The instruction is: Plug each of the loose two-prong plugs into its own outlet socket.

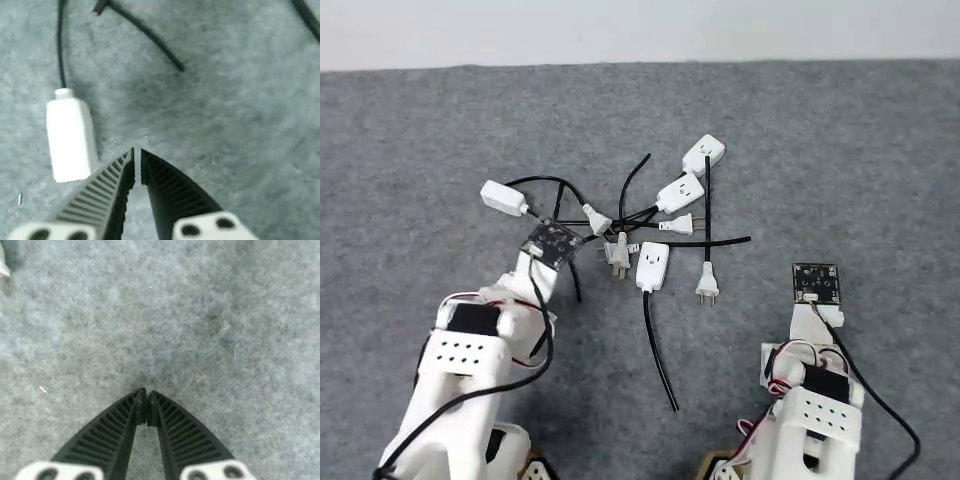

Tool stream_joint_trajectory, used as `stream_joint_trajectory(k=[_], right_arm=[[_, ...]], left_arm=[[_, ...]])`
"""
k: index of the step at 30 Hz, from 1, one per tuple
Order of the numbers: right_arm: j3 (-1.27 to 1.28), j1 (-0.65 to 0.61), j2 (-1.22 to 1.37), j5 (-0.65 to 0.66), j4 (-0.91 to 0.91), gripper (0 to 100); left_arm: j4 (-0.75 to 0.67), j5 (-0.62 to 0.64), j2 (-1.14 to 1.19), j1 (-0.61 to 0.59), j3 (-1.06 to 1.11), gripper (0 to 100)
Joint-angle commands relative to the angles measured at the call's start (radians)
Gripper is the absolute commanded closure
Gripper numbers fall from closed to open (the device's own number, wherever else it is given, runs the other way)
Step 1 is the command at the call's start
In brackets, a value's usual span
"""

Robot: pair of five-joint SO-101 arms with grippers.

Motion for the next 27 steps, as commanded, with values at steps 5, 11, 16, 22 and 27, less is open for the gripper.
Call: stream_joint_trajectory(k=[5,11,16,22,27], right_arm=[[-0.014,0.012,-0.018,0.006,0.001,99.0],[-0.014,0.012,-0.018,0.005,0.002,99.0],[-0.014,0.012,-0.018,0.005,0.002,99.0],[-0.014,0.012,-0.018,0.008,0.002,99.0],[-0.014,0.01,-0.018,0.011,0.002,99.0]], left_arm=[[-0.038,0.011,-0.023,-0.072,-0.007,99],[-0.112,0.032,0.166,-0.031,-0.031,99],[-0.18,0.089,0.348,-0.064,-0.134,99],[-0.238,0.086,0.385,-0.071,-0.166,99],[-0.242,0.08,0.387,-0.132,-0.17,99]])
